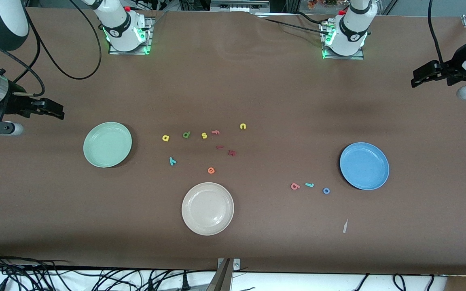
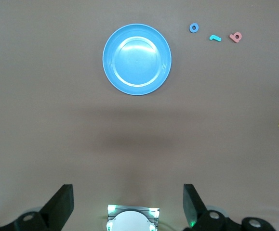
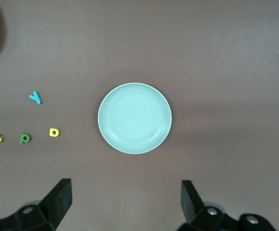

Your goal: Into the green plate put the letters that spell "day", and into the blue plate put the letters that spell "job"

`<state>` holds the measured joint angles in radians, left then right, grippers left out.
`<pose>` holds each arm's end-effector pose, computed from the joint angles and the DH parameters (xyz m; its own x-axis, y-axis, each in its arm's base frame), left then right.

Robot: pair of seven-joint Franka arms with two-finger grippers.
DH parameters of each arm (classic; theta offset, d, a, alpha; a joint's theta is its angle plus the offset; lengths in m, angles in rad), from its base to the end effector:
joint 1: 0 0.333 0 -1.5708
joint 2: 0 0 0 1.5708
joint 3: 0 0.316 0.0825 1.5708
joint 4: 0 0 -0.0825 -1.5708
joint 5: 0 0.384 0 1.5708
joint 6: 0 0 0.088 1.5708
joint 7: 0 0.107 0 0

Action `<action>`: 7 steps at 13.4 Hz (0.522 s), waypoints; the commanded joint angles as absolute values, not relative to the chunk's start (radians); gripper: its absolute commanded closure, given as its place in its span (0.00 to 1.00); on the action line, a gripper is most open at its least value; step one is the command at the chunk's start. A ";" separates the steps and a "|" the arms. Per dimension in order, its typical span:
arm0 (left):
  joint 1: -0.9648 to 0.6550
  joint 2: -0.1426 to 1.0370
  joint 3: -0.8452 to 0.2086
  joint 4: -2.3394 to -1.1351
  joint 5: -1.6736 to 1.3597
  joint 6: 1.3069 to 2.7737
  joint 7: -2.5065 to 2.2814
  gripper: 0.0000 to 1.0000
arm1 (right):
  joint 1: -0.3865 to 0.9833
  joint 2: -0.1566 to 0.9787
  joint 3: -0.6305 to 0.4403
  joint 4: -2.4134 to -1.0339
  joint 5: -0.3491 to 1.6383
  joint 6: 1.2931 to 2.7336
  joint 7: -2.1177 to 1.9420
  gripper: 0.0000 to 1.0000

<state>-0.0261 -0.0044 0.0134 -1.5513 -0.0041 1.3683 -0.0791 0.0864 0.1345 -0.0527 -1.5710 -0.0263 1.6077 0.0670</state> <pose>0.5306 -0.0072 0.6201 0.9819 0.0657 -0.1774 0.0650 -0.9978 -0.0099 0.5925 0.0191 0.5503 0.9949 -0.0327 -0.0950 -0.0290 -0.9988 0.0396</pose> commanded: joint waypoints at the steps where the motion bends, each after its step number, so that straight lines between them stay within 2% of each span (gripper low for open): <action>1: -0.029 0.006 0.015 -1.523 -0.023 1.353 -0.069 0.00 | 0.086 0.117 -0.048 -1.588 -0.031 1.606 0.069 0.00; 5: -0.028 0.006 0.015 -1.523 -0.021 1.353 -0.069 0.00 | 0.090 0.123 -0.046 -1.585 -0.025 1.634 0.067 0.00; 7: -0.028 0.006 0.015 -1.523 -0.021 1.353 -0.067 0.00 | 0.106 0.197 -0.040 -1.585 -0.034 1.661 0.060 0.00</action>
